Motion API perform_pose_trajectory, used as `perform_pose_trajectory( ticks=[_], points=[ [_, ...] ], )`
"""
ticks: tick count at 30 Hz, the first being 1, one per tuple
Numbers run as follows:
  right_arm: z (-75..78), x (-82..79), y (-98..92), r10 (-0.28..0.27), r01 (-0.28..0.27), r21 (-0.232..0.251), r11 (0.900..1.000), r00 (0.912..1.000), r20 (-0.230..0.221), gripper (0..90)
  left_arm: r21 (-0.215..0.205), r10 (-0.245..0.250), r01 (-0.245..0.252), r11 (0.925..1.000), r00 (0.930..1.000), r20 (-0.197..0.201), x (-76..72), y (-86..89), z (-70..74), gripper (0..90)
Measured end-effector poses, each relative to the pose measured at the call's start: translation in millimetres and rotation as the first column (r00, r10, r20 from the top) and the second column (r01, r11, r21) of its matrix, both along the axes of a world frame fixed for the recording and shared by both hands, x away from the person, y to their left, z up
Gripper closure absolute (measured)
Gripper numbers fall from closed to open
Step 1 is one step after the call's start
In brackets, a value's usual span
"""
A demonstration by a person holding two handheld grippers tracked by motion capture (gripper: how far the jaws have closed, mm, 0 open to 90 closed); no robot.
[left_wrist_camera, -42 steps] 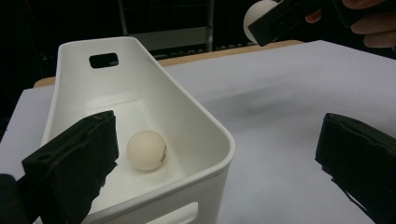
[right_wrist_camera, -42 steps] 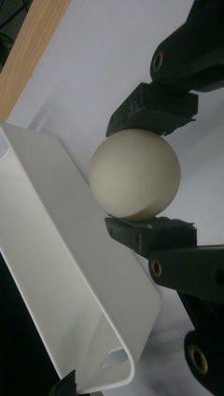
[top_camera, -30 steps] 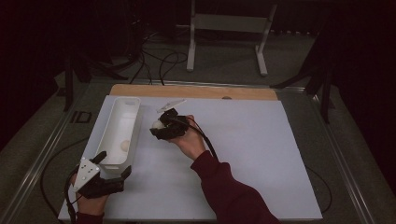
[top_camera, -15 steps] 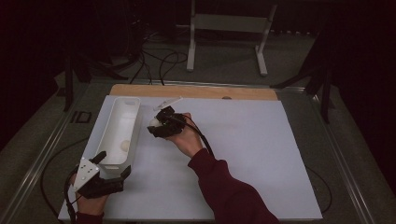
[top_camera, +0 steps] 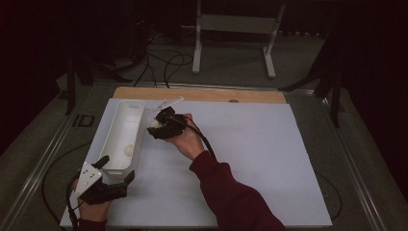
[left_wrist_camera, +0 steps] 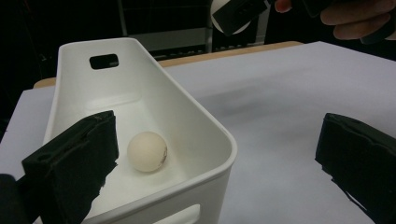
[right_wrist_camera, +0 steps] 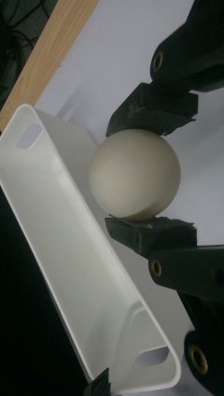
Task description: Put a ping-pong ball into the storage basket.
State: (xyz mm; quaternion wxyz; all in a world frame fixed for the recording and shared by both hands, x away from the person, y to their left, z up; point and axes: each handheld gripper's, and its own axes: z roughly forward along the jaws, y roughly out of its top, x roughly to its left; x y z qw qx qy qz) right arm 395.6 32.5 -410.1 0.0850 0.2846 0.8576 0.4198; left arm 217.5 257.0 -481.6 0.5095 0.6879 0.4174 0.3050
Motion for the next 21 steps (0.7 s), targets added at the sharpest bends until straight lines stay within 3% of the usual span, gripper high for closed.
perform_pose_trajectory(
  ticks=[21],
  points=[
    [-2.5, 2.0, 9.3, 0.007, -0.007, 0.005, 1.000, 0.9999, 0.008, 50.4, 0.000, -0.005, 0.005, 1.0000, 1.0000, 0.001, 1.0, -1.2, 0.0, 0.1]
  ],
)
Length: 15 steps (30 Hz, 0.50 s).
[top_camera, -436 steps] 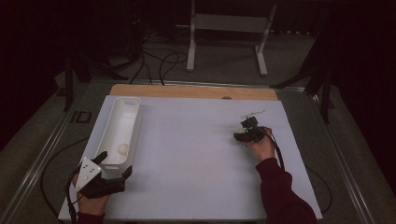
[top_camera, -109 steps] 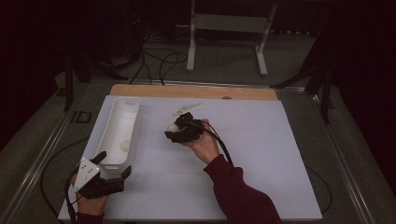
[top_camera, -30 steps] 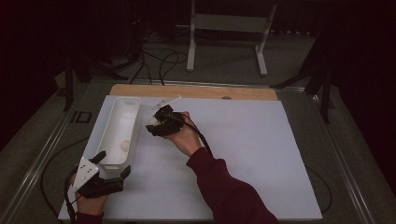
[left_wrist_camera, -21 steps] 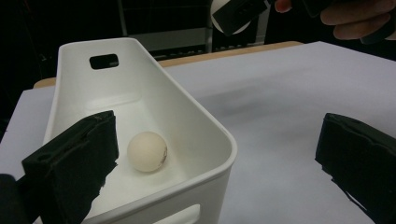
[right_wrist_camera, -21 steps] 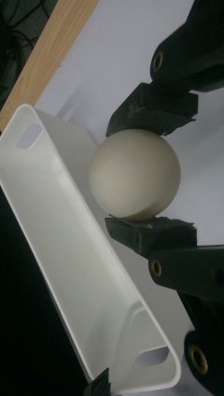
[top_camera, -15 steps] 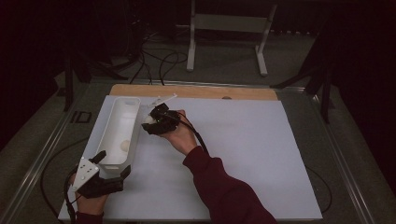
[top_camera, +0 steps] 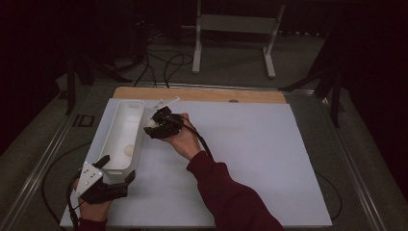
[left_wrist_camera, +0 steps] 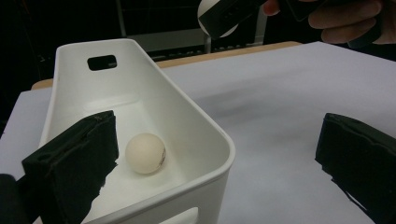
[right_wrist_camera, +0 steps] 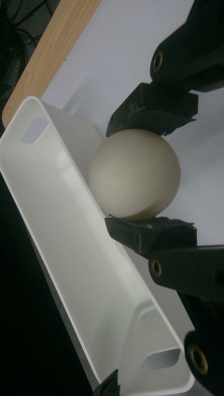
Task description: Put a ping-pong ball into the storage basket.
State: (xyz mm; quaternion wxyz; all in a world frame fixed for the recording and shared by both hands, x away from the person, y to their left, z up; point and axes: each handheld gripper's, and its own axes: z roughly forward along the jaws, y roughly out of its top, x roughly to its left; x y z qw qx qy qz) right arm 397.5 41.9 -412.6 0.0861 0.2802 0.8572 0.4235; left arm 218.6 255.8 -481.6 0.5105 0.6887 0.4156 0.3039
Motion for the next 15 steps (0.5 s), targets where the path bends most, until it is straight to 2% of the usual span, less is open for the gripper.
perform_pose_trajectory(
  ticks=[15],
  points=[
    [1.3, 1.2, 12.4, 0.017, -0.017, 0.000, 1.000, 0.9998, 0.011, 50.4, -0.001, -0.005, 0.005, 1.0000, 1.0000, 0.000, 0.7, -0.4, -0.1, 0.1]
  ],
)
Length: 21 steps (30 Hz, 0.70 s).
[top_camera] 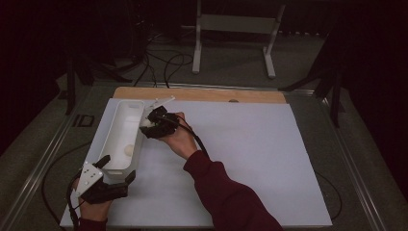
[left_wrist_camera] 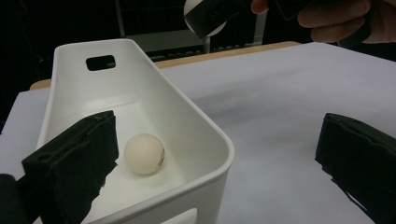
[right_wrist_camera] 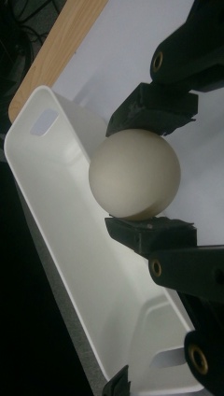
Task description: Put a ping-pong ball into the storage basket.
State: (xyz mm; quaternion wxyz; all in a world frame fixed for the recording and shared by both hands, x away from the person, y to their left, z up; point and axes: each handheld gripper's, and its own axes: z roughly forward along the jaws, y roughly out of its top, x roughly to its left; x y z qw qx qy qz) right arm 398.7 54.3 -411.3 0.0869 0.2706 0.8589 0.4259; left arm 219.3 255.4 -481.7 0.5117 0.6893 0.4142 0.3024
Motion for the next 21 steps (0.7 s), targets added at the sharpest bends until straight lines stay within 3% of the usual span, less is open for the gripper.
perform_pose_trajectory(
  ticks=[16, 21],
  points=[
    [10.3, 3.5, 12.5, 0.014, -0.014, 0.001, 1.000, 0.9998, 0.015, 50.4, -0.008, 0.007, -0.007, 0.9999, 1.0000, 0.004, -0.2, 1.6, 0.6, 0.1],
    [12.1, 4.9, 15.8, 0.009, -0.009, 0.022, 1.000, 1.0000, 0.004, 50.4, -0.010, 0.006, -0.006, 0.9999, 1.0000, 0.003, 0.0, 1.6, 0.6, 0.1]
  ],
)
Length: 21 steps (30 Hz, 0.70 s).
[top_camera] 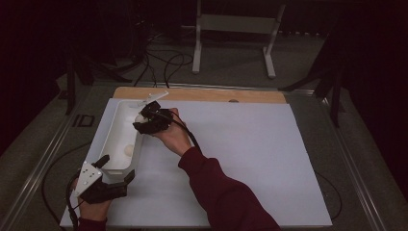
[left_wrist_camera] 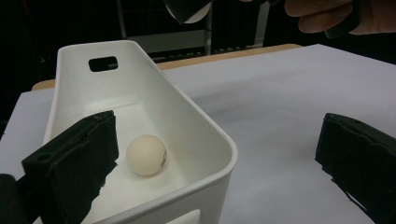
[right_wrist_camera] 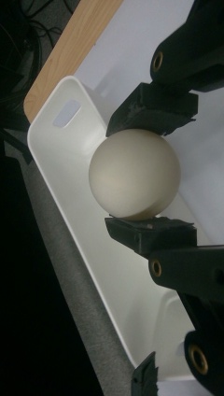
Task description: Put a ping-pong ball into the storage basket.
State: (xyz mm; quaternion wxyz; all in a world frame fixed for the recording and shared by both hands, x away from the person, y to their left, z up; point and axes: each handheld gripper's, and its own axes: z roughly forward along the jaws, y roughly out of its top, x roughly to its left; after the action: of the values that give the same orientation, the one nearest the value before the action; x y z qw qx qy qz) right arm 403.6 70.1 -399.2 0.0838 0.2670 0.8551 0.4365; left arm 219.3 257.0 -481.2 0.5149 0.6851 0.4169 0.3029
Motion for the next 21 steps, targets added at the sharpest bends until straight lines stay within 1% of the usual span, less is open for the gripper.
perform_pose_trajectory(
  ticks=[12, 21],
  points=[
    [3.4, 0.7, 10.5, 0.010, -0.010, 0.001, 1.000, 0.9999, 0.007, 50.4, -0.005, 0.002, -0.002, 1.0000, 1.0000, 0.002, -0.3, 1.2, 0.3, 0.1],
    [0.1, 0.2, 18.0, 0.016, -0.016, 0.006, 1.000, 0.9999, -0.006, 50.4, -0.003, 0.000, 0.000, 1.0000, 1.0000, 0.001, -0.4, 1.1, 0.3, 0.1]
  ],
)
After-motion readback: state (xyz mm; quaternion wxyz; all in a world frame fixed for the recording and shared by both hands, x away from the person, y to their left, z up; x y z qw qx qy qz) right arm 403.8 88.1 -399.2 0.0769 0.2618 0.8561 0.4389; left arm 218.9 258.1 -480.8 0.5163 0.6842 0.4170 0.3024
